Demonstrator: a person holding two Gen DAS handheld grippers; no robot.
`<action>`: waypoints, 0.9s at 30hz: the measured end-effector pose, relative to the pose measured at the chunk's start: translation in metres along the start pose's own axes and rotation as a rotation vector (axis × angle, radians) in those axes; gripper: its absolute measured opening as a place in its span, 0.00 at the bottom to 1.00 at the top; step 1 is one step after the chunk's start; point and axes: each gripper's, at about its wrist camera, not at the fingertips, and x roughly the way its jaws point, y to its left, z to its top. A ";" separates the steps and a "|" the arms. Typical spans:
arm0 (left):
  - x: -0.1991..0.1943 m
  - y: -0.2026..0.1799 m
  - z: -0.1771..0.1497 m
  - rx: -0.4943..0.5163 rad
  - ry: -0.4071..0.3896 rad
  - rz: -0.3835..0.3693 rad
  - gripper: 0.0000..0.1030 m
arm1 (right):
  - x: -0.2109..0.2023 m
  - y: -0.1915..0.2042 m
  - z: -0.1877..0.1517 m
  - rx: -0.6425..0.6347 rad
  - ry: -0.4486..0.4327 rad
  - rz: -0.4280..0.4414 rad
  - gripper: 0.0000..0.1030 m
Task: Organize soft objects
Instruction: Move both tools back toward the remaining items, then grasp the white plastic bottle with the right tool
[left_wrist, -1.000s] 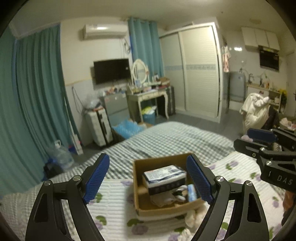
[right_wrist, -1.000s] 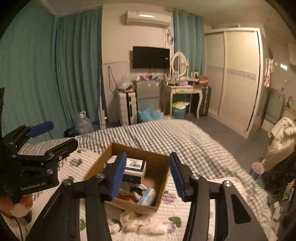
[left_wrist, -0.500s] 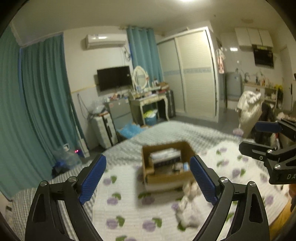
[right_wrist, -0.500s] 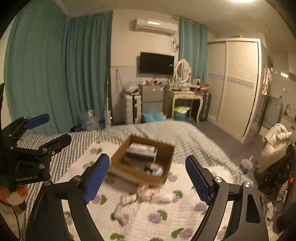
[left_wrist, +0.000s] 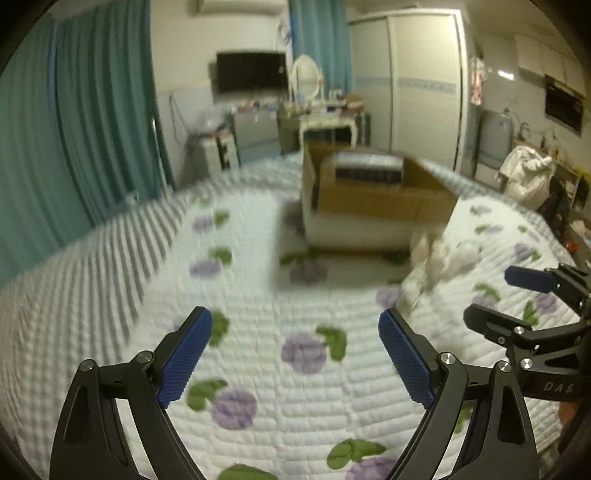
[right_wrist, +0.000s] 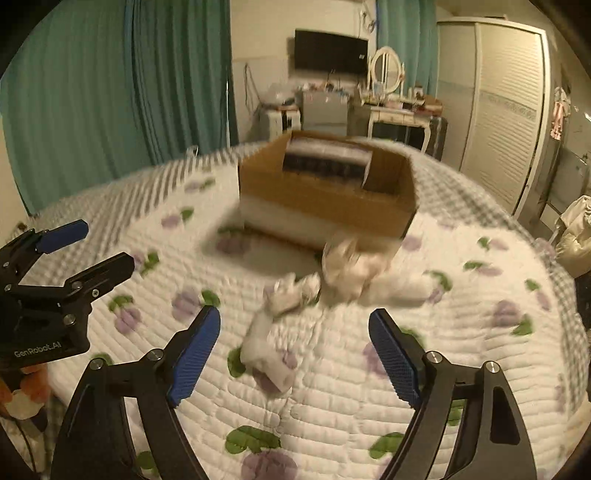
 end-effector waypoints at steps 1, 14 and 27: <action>0.010 0.000 -0.007 0.005 0.025 0.005 0.90 | 0.011 0.002 -0.005 -0.005 0.017 0.009 0.75; 0.032 0.006 -0.034 0.019 0.093 0.030 0.90 | 0.081 0.024 -0.034 -0.050 0.142 0.084 0.30; 0.004 -0.022 -0.017 -0.014 0.067 0.003 0.90 | 0.002 -0.002 -0.019 0.017 0.005 0.159 0.28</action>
